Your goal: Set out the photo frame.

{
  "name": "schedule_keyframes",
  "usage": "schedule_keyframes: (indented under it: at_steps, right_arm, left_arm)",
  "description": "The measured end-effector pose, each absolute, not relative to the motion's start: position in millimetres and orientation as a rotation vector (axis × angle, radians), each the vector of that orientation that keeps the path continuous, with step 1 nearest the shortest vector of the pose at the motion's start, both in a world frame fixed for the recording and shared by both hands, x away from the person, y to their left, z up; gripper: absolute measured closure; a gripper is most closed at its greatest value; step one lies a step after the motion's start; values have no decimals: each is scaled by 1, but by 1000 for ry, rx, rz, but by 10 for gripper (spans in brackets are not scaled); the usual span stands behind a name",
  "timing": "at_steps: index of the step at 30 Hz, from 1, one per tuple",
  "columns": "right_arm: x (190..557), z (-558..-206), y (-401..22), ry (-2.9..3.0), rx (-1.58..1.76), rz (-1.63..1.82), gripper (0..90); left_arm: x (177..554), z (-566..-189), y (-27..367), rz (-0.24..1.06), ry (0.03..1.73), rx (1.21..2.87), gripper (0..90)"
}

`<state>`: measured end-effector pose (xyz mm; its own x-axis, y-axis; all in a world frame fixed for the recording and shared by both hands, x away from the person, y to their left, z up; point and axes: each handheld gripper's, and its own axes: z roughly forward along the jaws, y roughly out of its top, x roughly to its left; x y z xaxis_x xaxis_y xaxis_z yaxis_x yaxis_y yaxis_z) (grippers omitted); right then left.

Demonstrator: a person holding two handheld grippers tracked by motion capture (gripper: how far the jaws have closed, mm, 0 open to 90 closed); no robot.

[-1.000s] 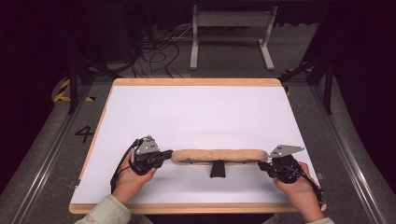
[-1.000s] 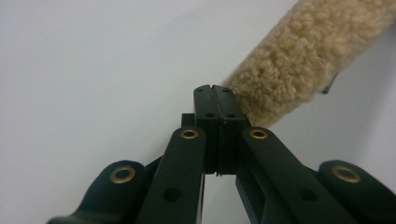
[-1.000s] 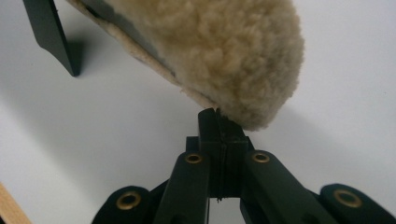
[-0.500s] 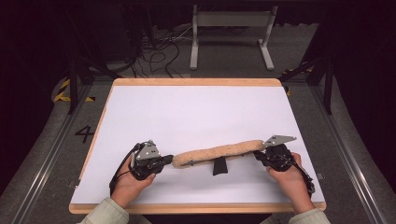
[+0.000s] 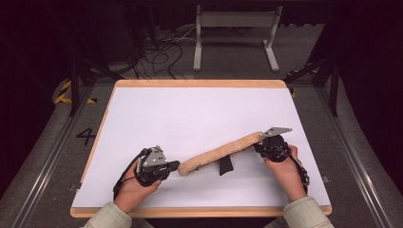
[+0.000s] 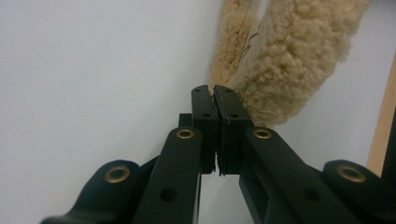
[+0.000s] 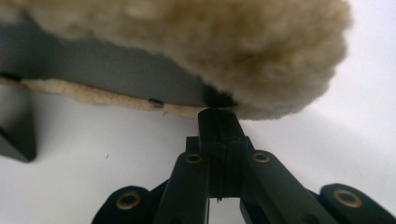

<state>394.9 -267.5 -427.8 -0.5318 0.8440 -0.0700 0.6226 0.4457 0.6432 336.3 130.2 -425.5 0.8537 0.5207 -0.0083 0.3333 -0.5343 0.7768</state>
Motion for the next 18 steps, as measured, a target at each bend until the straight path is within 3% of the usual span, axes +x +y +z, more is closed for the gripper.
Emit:
schedule_keyframes:
  at_steps: [18]
  right_arm:
    - [417, -429, -259, 2285, 1290, 810, 900]
  left_arm:
    - [334, -426, 129, 276, 590, 2199, 853]
